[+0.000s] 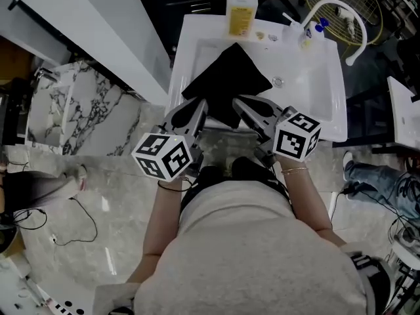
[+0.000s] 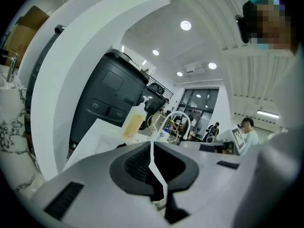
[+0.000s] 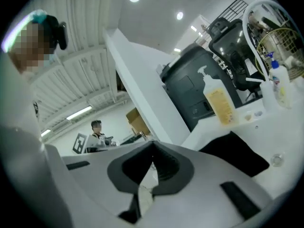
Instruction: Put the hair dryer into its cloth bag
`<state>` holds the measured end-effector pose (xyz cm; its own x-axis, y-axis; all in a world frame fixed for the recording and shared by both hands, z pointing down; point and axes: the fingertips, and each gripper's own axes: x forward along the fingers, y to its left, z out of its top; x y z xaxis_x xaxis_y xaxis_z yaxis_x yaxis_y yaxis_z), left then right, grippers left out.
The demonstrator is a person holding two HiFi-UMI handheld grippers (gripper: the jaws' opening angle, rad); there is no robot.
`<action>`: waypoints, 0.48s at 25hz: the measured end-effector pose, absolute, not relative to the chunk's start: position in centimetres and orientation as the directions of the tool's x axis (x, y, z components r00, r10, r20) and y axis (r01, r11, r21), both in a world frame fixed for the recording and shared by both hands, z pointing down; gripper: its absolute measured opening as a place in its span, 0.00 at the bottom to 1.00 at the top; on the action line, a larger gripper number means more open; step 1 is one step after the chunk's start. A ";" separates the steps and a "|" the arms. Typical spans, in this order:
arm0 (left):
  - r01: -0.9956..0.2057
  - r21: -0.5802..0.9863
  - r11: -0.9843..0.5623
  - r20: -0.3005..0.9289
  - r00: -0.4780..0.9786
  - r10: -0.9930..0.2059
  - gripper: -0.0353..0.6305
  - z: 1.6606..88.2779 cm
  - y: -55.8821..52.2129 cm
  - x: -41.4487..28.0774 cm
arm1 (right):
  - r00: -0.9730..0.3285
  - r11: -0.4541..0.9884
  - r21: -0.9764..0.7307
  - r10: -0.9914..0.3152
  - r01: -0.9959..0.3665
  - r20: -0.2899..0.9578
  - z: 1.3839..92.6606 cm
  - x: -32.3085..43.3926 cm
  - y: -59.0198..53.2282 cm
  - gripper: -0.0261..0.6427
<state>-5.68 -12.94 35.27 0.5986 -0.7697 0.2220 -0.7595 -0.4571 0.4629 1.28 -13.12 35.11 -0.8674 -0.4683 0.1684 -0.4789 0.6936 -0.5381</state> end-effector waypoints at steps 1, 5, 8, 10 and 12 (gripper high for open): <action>-0.762 0.456 -0.461 0.216 0.597 -0.773 0.09 34.9 -12.8 -5.5 | -0.871 0.701 -0.548 -0.477 -0.457 0.116 34.1 1.1 -13.1 0.04; -0.806 0.362 -0.469 0.241 0.567 -0.788 0.09 34.5 -12.3 -5.3 | -0.857 0.715 -0.540 -0.514 -0.444 0.024 31.5 0.3 -13.1 0.04; -0.853 0.285 -0.438 0.296 0.513 -0.806 0.08 35.3 -12.1 -5.7 | -0.850 0.735 -0.487 -0.527 -0.471 0.026 31.3 -0.4 -12.6 0.04; -0.871 0.279 -0.405 0.347 0.484 -0.803 0.08 36.3 -12.1 -5.8 | -0.848 0.744 -0.456 -0.527 -0.489 0.051 31.7 -1.0 -12.4 0.04; -0.878 0.284 -0.385 0.381 0.472 -0.795 0.08 37.1 -12.0 -5.8 | -0.848 0.748 -0.430 -0.524 -0.505 0.085 32.3 -1.4 -12.2 0.04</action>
<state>-5.76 -11.97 37.13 0.4720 -0.7952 0.3807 -0.8780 -0.3852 0.2841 -1.40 -12.18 32.30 -0.8476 -0.5237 0.0850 -0.5053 0.7480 -0.4302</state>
